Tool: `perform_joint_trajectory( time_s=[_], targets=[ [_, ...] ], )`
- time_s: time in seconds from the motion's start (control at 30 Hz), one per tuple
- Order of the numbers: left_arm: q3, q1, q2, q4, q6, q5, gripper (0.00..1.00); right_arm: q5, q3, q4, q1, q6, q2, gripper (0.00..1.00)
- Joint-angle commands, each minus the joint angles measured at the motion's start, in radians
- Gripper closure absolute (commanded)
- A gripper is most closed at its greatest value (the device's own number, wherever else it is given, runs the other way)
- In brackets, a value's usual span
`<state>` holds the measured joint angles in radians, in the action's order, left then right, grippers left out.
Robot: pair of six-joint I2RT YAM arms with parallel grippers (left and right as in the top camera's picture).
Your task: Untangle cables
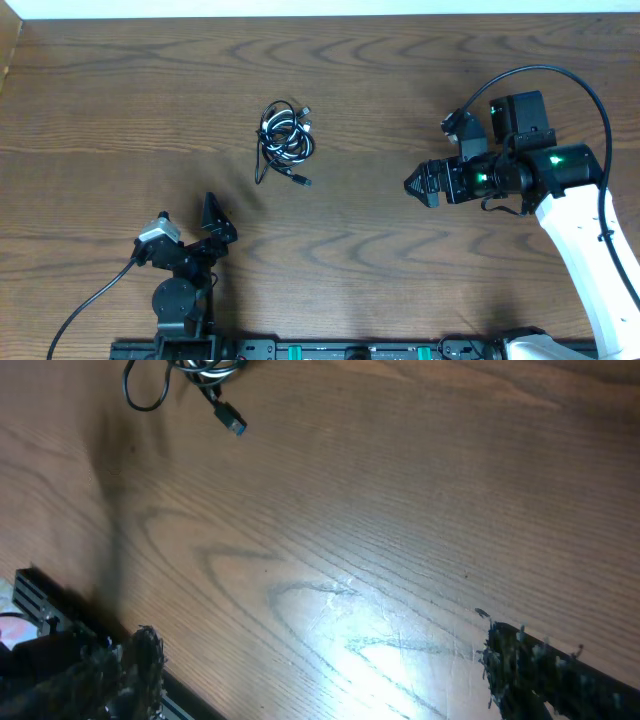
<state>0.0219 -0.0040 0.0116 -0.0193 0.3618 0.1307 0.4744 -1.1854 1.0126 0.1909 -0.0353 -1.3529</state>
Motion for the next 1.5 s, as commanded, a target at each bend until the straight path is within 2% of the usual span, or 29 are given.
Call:
perform_joint_trajectory(
  time_s=[0.0, 0.9, 1.07, 1.47],
  targets=[
    [-0.018, -0.004, 0.0, -0.038, -0.013, 0.027, 0.02, -0.002, -0.017, 0.001, 0.003, 0.007, -0.005, 0.01],
    [-0.018, -0.004, 0.0, -0.037, -0.013, 0.029, 0.02, -0.002, -0.017, 0.001, 0.003, 0.007, -0.005, 0.01],
    [-0.018, -0.004, 0.0, 0.003, -0.013, 0.12, 0.02, -0.002, -0.017, 0.001, 0.003, 0.007, -0.005, 0.01],
    [-0.015, -0.003, 0.006, -0.024, -0.003, 0.132, 0.02, -0.002, -0.017, 0.001, 0.003, 0.007, -0.005, 0.01]
  ],
)
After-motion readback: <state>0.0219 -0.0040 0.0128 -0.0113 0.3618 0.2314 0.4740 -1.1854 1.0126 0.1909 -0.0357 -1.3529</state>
